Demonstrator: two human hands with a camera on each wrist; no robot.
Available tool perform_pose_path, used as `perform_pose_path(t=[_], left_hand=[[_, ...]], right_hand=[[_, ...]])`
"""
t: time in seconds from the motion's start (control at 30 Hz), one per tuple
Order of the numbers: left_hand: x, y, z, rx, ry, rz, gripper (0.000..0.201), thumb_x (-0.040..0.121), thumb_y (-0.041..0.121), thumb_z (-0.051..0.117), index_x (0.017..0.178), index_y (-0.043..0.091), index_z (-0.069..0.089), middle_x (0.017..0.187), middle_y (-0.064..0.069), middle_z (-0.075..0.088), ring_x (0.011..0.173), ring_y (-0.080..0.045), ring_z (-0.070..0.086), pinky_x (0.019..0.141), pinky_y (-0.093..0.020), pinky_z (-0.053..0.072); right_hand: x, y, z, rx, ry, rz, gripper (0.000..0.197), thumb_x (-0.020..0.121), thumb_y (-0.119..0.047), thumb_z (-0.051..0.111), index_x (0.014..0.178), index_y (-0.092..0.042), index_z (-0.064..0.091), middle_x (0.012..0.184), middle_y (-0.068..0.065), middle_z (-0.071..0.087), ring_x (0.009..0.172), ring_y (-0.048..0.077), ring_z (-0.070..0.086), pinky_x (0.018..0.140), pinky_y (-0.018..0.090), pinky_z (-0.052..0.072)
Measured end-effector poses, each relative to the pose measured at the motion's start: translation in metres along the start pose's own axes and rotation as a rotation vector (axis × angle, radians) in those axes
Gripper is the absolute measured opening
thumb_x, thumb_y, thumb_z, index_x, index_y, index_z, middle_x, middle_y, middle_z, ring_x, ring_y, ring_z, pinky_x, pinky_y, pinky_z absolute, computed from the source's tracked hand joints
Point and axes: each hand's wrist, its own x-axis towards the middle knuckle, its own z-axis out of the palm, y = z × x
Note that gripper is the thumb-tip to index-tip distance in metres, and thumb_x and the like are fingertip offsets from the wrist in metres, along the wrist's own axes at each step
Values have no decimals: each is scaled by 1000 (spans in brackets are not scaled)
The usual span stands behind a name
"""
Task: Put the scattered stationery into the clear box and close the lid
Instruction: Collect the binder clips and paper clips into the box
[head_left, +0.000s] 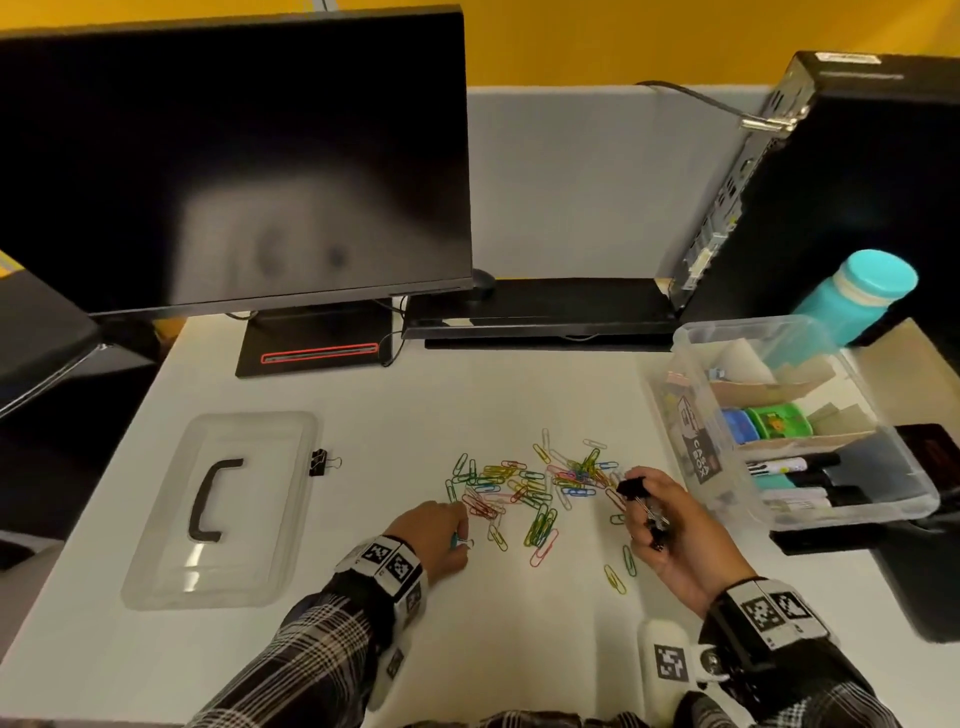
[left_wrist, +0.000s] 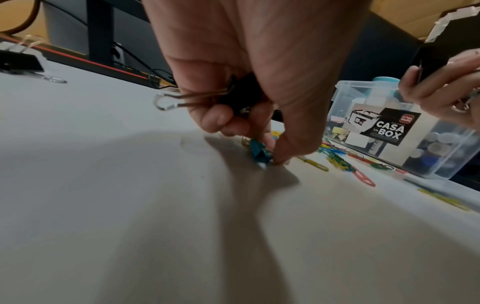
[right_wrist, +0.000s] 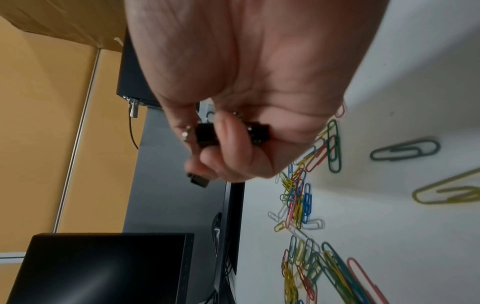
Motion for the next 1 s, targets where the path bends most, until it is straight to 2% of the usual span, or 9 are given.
perform_pose_path(t=[0.2, 0.33, 0.47, 0.57, 0.67, 0.77, 0.83, 0.93, 1.0], left_hand=[[-2, 7, 0, 29, 3, 25, 12, 77, 24, 60, 83, 24, 50, 93, 3, 48, 81, -14, 48, 78, -27, 47], [-3, 5, 5, -6, 40, 27, 9, 87, 23, 48, 93, 16, 49, 98, -2, 49, 85, -16, 47, 79, -28, 46], [-13, -17, -11, -516, 205, -86, 16, 94, 13, 43, 79, 14, 39, 71, 2, 40, 61, -11, 38, 55, -11, 33], [-25, -55, -37, -836, 326, -148, 18, 95, 18, 47, 77, 17, 46, 72, 1, 52, 55, -11, 39, 47, -14, 35], [-38, -93, -62, -1000, 477, -184, 17, 97, 7, 43, 82, 14, 45, 77, 0, 65, 51, -10, 42, 45, -19, 38], [-48, -124, -79, -794, 543, -212, 14, 97, 7, 39, 99, 18, 46, 74, 4, 66, 50, -13, 44, 50, -25, 37], [-49, -139, -83, -570, 540, -231, 26, 97, 6, 34, 112, 23, 47, 76, 1, 64, 50, -11, 45, 50, -25, 37], [-42, -145, -83, -396, 452, -257, 36, 95, 5, 33, 108, 24, 60, 85, -4, 64, 58, -13, 49, 54, -24, 38], [-34, -142, -84, -326, 406, -305, 35, 95, 6, 33, 104, 18, 65, 95, -4, 61, 73, -18, 56, 63, -22, 41]], right_hand=[[10, 6, 2, -88, -9, 37, 21, 81, -30, 62, 76, -15, 49, 62, 1, 46, 45, 9, 36, 33, 18, 23], [12, 13, 6, -132, -15, 84, 16, 83, -24, 62, 80, -13, 51, 67, 3, 54, 43, 8, 37, 31, 17, 23], [14, 19, 5, -187, -17, 138, 12, 87, -18, 59, 83, -12, 50, 71, 6, 58, 42, 9, 36, 31, 17, 23], [15, 23, 7, -252, -22, 166, 16, 87, -15, 60, 77, -12, 48, 67, 5, 54, 42, 10, 35, 31, 18, 23], [16, 28, 10, -308, -12, 171, 21, 86, -14, 61, 73, -13, 45, 62, 2, 49, 42, 10, 34, 32, 18, 21], [18, 35, 14, -372, 11, 179, 20, 87, -12, 61, 72, -12, 47, 60, 3, 48, 39, 11, 35, 32, 16, 22], [19, 42, 15, -403, 32, 183, 17, 87, -11, 61, 74, -10, 49, 60, 5, 48, 38, 11, 34, 32, 15, 21], [20, 50, 20, -476, 27, 169, 19, 85, -12, 64, 71, -11, 51, 60, 6, 49, 38, 12, 34, 34, 15, 21], [20, 54, 28, -619, 13, 105, 19, 84, -14, 67, 72, -11, 54, 58, 5, 49, 39, 12, 36, 35, 16, 24]])
